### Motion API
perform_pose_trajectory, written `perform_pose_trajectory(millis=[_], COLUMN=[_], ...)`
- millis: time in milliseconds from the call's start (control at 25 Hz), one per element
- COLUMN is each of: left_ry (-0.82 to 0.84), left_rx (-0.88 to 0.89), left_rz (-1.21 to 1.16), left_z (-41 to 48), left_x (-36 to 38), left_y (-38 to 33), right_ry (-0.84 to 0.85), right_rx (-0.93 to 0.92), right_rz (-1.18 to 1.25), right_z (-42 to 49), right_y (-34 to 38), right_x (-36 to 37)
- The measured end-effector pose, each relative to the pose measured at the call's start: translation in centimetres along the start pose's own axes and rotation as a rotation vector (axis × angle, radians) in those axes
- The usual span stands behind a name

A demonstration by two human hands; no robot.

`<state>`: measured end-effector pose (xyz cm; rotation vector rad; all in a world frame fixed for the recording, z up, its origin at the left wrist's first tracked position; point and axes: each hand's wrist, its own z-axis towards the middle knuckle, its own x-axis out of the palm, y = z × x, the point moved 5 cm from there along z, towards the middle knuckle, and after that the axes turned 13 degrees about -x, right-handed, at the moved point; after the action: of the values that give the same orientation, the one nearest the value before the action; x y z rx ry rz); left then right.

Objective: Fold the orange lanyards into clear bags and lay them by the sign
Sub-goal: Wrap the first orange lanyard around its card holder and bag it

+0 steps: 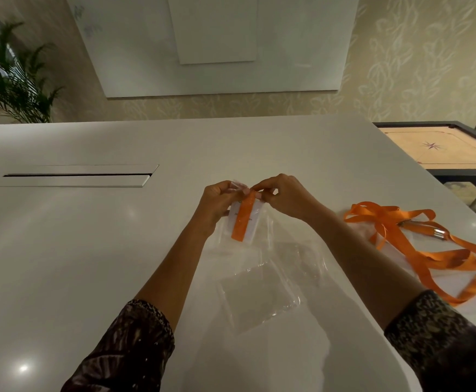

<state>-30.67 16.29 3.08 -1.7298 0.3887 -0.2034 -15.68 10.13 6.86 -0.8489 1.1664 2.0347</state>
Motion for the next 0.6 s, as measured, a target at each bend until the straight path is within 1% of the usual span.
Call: perform_pose_trajectory(millis=[160, 400, 600], left_ry=[-0.007, -0.008, 0.043], left_rx=[0.013, 0.073, 0.078], left_rz=[-0.007, 0.004, 0.001], left_z=[0.01, -0.19, -0.01], left_x=[-0.11, -0.24, 0.04], left_y=[-0.02, -0.47, -0.86], right_ry=[-0.035, -0.063, -0.085], right_rx=[-0.011, -0.094, -0.018], right_rz=[-0.092, -0.22, -0.132], right_z=[0.17, 0.06, 0.25], right_y=[-0.59, -0.64, -0.59], right_x=[-0.42, -0.78, -0.54])
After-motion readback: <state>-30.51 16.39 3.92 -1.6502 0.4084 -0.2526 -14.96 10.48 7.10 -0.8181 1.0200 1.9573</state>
